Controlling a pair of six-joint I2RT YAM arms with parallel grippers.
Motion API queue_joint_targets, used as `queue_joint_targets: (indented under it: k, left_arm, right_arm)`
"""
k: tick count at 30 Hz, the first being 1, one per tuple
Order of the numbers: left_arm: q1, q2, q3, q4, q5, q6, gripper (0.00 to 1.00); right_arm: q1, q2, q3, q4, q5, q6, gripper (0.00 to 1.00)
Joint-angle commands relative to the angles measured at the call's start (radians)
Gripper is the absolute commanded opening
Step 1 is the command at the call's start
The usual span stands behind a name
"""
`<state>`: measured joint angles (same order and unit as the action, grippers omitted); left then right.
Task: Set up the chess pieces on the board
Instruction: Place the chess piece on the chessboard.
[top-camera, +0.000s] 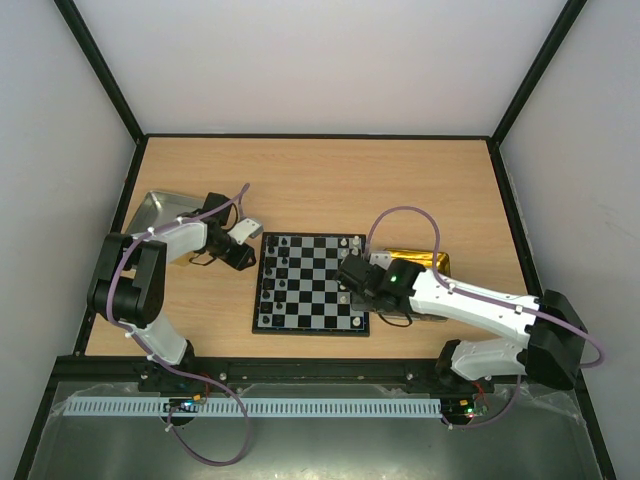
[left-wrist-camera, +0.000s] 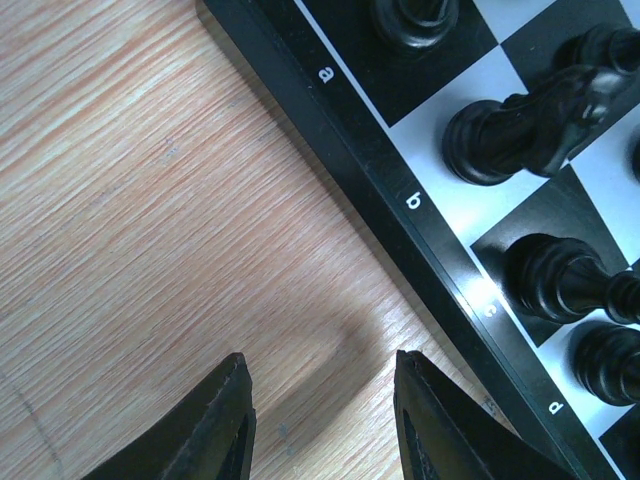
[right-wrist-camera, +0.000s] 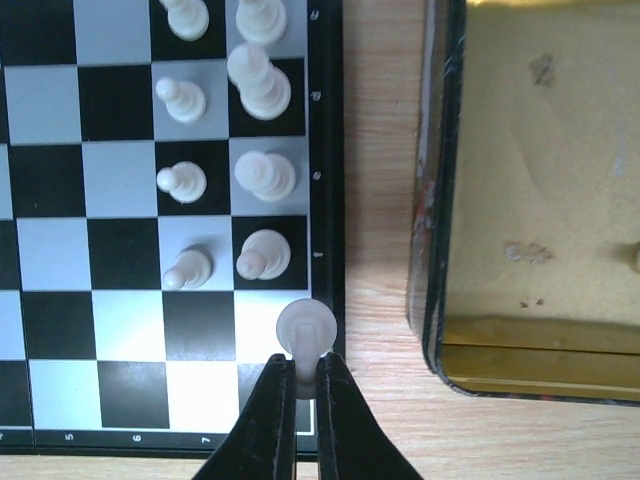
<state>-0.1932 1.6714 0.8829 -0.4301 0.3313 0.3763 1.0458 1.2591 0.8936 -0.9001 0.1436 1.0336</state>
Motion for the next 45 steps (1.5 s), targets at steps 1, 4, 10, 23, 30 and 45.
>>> queue_joint_targets:
  k: [1,4,10,23,30,45]
  left_arm:
    - [0.003,-0.005,-0.023,-0.049,-0.023,-0.005,0.4]
    - [0.004,-0.008,-0.024,-0.05,-0.023,-0.004,0.4]
    - [0.005,-0.01,-0.023,-0.052,-0.021,-0.004,0.4]
    - [0.006,-0.013,-0.025,-0.052,-0.023,-0.005,0.4]
    - [0.006,-0.011,-0.024,-0.052,-0.021,-0.005,0.4]
    - [0.006,-0.007,-0.025,-0.049,-0.022,-0.004,0.4]
  right_arm:
    - [0.025,0.015,-0.042,0.057,-0.045,0.034,0.02]
    - [0.037,0.032,-0.057,0.084,-0.065,0.038,0.02]
    - [0.053,0.058,-0.076,0.117,-0.075,0.042,0.02]
    - [0.053,0.109,-0.081,0.151,-0.028,0.039,0.02]
    - [0.053,0.132,-0.091,0.174,-0.038,0.04,0.02]
    - [0.053,0.143,-0.08,0.164,-0.05,0.031,0.17]
